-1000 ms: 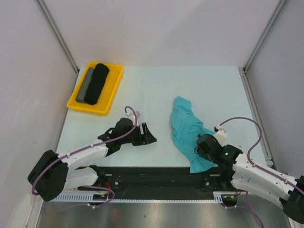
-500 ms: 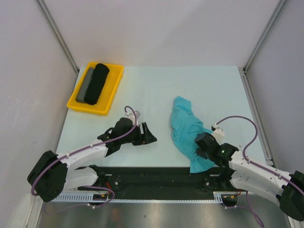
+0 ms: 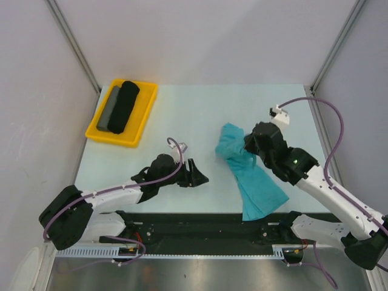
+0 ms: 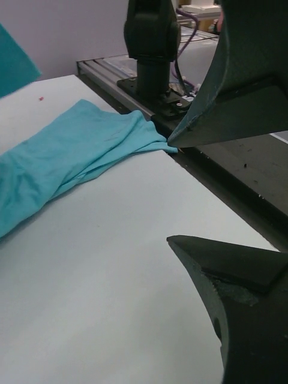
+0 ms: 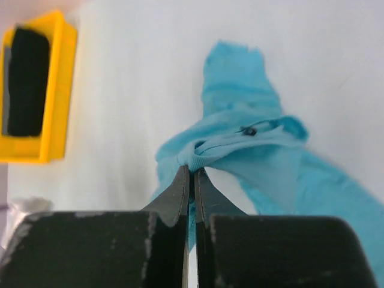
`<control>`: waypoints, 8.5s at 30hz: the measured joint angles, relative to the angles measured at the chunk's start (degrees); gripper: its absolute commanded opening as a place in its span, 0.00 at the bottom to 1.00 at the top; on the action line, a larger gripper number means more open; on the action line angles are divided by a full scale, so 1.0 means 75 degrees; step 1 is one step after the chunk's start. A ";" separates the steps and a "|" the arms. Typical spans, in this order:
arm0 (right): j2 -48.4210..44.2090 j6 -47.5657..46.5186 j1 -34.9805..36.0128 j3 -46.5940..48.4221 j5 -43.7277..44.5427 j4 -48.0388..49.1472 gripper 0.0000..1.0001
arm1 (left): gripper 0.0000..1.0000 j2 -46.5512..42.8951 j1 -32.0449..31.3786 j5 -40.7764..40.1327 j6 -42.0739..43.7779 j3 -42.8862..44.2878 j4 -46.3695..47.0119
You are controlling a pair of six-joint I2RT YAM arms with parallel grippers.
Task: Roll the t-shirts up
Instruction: Flatten out the T-shirt at the center of the board.
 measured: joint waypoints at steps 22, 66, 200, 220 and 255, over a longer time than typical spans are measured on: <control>0.0947 -0.2206 -0.1999 0.3928 -0.0187 0.0172 0.00 | 0.56 0.5001 -0.2253 -0.0484 -0.0659 0.3491 0.1440; 0.1373 -0.2862 -0.2139 0.5272 0.0289 -0.0495 0.00 | 0.00 0.5575 -0.3054 -0.2069 -0.0379 0.4162 0.0294; 0.3110 -0.1445 -0.7294 -0.1795 -0.3861 0.2433 0.00 | 0.48 0.3028 0.3107 -0.2725 0.1326 0.3701 -0.3754; 0.3314 -0.1445 -0.7312 -0.1597 -0.3920 0.2675 0.00 | 0.50 0.5117 0.2763 -0.2448 0.0554 0.5356 -0.2862; 0.1597 -0.1827 -0.7769 -0.1585 -0.4500 0.0519 0.00 | 0.60 0.1268 0.2524 -0.4497 0.3110 0.4135 -0.6863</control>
